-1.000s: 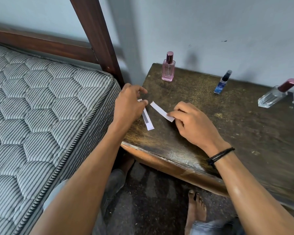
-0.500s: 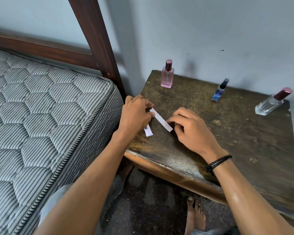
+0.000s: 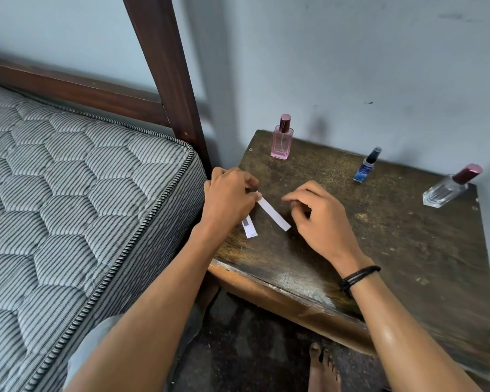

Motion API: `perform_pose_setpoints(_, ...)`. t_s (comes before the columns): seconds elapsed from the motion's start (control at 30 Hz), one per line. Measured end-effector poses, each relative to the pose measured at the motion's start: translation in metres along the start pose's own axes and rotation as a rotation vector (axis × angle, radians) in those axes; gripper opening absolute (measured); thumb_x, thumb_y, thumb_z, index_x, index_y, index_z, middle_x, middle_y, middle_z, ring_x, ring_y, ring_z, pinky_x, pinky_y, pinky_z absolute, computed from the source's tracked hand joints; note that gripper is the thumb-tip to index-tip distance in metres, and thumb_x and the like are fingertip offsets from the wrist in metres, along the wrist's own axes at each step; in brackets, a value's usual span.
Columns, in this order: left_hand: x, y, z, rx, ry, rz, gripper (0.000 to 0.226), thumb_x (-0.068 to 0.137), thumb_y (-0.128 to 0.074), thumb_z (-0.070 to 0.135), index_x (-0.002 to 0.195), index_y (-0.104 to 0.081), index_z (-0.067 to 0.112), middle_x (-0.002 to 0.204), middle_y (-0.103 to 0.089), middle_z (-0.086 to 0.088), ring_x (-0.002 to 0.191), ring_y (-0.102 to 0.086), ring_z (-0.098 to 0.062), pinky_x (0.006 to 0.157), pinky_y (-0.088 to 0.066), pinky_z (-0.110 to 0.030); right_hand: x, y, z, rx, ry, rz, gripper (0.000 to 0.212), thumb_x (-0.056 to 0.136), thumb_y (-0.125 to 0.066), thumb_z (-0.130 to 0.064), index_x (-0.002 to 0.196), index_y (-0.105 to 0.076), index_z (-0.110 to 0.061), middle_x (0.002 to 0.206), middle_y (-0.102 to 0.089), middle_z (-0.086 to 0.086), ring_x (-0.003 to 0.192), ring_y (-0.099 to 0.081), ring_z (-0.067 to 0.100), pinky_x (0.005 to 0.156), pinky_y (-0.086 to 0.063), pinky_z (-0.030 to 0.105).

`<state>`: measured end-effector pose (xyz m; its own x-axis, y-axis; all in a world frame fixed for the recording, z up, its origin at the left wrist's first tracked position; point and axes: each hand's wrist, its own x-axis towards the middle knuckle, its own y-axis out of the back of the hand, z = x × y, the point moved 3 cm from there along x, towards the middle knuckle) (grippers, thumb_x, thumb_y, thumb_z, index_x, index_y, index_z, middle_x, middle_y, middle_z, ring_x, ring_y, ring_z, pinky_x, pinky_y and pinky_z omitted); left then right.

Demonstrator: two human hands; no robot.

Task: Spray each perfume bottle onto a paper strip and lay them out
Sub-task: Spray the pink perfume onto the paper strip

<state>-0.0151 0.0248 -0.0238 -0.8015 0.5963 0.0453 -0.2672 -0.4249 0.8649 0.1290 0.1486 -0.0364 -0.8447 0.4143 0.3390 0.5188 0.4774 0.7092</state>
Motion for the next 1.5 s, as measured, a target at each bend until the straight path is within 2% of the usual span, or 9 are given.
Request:
perform_pose_setpoints(0.2,0.002,0.004,0.005,-0.062,0.017,0.002,0.026,0.09,-0.071,0.039,0.114,-0.072,0.027,0.115,-0.067,0.01,0.126,-0.04,-0.019,0.09,-0.025,-0.031,0.021,0.0,-0.001,0.082,-0.23,0.154,0.024,0.093,-0.07,-0.011,0.115,-0.072,-0.019,0.108,-0.06,-0.005,0.098,-0.061,0.01,0.087,-0.055,0.03)
perform_pose_setpoints(0.37,0.0,0.007,0.004,-0.074,0.021,0.016,0.026,0.091,-0.07,0.039,0.114,-0.072,0.026,0.115,-0.067,0.009,0.127,-0.038,-0.02,0.091,-0.027,-0.032,0.059,-0.011,0.001,0.164,-0.417,0.13,0.05,0.092,-0.074,-0.029,0.138,-0.056,-0.019,0.132,-0.05,0.0,0.119,-0.053,0.01,0.099,-0.046,0.024)
perform_pose_setpoints(0.57,0.001,0.009,0.004,-0.091,0.009,0.017,0.026,0.092,-0.07,0.039,0.114,-0.073,0.025,0.112,-0.065,0.009,0.126,-0.038,-0.021,0.093,-0.028,-0.033,0.095,-0.024,0.013,0.237,-0.46,0.164,0.06,0.094,-0.073,-0.03,0.147,-0.047,-0.018,0.142,-0.049,0.003,0.126,-0.054,0.014,0.103,-0.045,0.029)
perform_pose_setpoints(0.7,0.001,0.009,0.003,-0.104,0.004,0.024,0.025,0.092,-0.07,0.039,0.112,-0.073,0.025,0.104,-0.061,0.012,0.125,-0.039,-0.02,0.094,-0.029,-0.033,0.109,-0.029,0.018,0.249,-0.452,0.163,0.047,0.095,-0.07,-0.025,0.139,-0.055,-0.018,0.133,-0.059,0.0,0.121,-0.059,0.016,0.104,-0.048,0.038)
perform_pose_setpoints(0.87,0.003,0.009,0.003,-0.127,0.016,0.027,0.024,0.092,-0.07,0.038,0.111,-0.074,0.024,0.111,-0.065,0.009,0.126,-0.039,-0.021,0.098,-0.032,-0.036,0.114,-0.031,0.022,0.287,-0.456,0.165,0.025,0.096,-0.068,-0.018,0.119,-0.061,-0.015,0.108,-0.064,-0.007,0.103,-0.062,0.014,0.092,-0.051,0.031)
perform_pose_setpoints(0.97,0.004,0.009,0.003,-0.15,0.012,0.019,0.024,0.091,-0.071,0.035,0.112,-0.074,0.023,0.112,-0.066,0.007,0.125,-0.04,-0.022,0.103,-0.036,-0.038,0.114,-0.031,0.023,0.297,-0.453,0.153,0.019,0.094,-0.069,-0.015,0.111,-0.06,-0.018,0.106,-0.065,-0.003,0.099,-0.063,0.016,0.09,-0.052,0.031)
perform_pose_setpoints(1.1,0.005,0.013,0.005,-0.21,-0.02,0.06,0.022,0.092,-0.071,0.027,0.113,-0.074,0.021,0.104,-0.061,0.01,0.119,-0.046,-0.021,0.099,-0.036,-0.026,0.104,-0.021,0.017,0.328,-0.43,0.164,0.023,0.095,-0.07,-0.017,0.117,-0.063,-0.015,0.111,-0.068,-0.002,0.103,-0.063,0.013,0.086,-0.048,0.021)
perform_pose_setpoints(1.3,0.002,0.025,0.016,-0.606,-0.053,0.107,0.025,0.09,-0.074,0.018,0.116,-0.074,0.018,0.108,-0.072,0.008,0.095,-0.068,-0.007,0.091,-0.057,-0.03,0.051,-0.004,-0.009,0.366,-0.438,0.108,0.026,0.094,-0.07,-0.025,0.119,-0.066,-0.019,0.116,-0.068,-0.008,0.11,-0.062,0.014,0.105,-0.048,0.045)
perform_pose_setpoints(1.5,-0.007,0.016,0.035,-0.896,-0.121,-0.119,0.037,0.091,-0.075,0.017,0.127,-0.068,0.016,0.117,-0.074,0.001,0.109,-0.07,-0.014,0.098,-0.055,-0.031,0.001,0.004,-0.025,0.385,-0.423,0.093,0.018,0.092,-0.072,-0.038,0.109,-0.065,-0.035,0.104,-0.066,-0.024,0.098,-0.06,0.0,0.08,-0.043,0.019)
